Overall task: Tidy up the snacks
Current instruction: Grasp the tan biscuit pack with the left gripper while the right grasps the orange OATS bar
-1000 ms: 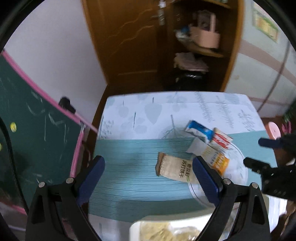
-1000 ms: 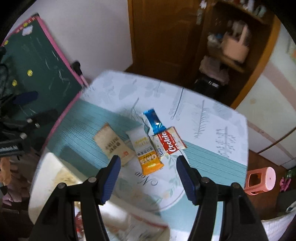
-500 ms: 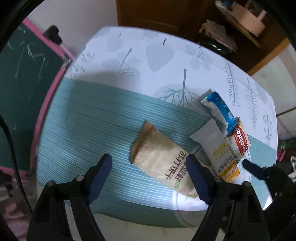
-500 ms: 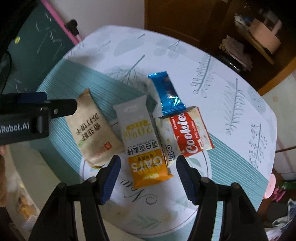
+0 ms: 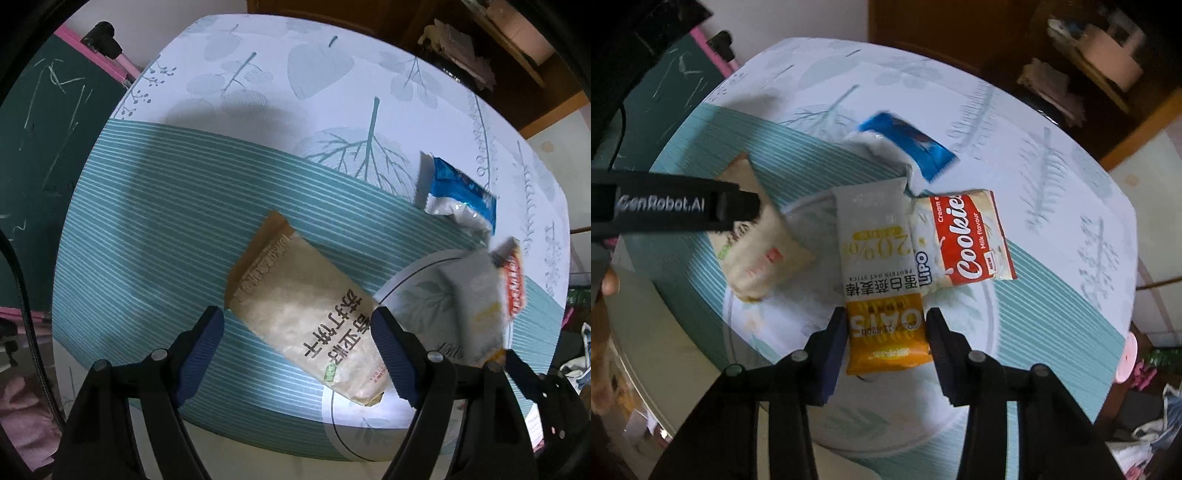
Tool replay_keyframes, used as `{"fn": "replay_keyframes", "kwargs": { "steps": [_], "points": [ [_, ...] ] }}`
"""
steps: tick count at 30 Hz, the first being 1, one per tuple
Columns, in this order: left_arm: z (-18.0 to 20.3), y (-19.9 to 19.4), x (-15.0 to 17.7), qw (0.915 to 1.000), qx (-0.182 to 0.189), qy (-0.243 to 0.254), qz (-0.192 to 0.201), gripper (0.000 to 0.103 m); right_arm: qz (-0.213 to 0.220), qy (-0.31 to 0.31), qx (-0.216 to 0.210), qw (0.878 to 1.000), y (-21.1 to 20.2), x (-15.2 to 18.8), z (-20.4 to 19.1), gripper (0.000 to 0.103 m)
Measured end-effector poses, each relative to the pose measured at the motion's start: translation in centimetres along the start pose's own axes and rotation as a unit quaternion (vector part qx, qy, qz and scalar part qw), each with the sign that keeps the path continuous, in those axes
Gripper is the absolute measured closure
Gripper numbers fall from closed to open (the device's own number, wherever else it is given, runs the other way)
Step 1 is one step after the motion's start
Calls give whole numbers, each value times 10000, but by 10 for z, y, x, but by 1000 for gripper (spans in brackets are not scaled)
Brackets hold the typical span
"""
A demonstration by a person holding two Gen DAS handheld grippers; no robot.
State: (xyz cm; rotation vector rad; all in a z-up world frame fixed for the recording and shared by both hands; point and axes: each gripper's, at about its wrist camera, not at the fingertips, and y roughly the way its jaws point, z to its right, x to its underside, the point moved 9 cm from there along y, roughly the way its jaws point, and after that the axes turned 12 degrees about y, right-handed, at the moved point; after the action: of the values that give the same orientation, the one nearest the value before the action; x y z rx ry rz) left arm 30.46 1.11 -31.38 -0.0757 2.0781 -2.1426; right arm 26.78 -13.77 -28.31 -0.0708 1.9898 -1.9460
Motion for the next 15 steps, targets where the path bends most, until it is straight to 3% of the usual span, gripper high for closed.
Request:
{"fn": "replay_keyframes", "kwargs": {
  "steps": [9,15],
  "points": [
    [16,3,-10,9991,-235,342,-92,21,250,702,-209,9970,-16,12,35,60],
    [26,3,-16,9994,-127,278,-148,21,319,710,-331,9964,-16,9,32,60]
  ]
}}
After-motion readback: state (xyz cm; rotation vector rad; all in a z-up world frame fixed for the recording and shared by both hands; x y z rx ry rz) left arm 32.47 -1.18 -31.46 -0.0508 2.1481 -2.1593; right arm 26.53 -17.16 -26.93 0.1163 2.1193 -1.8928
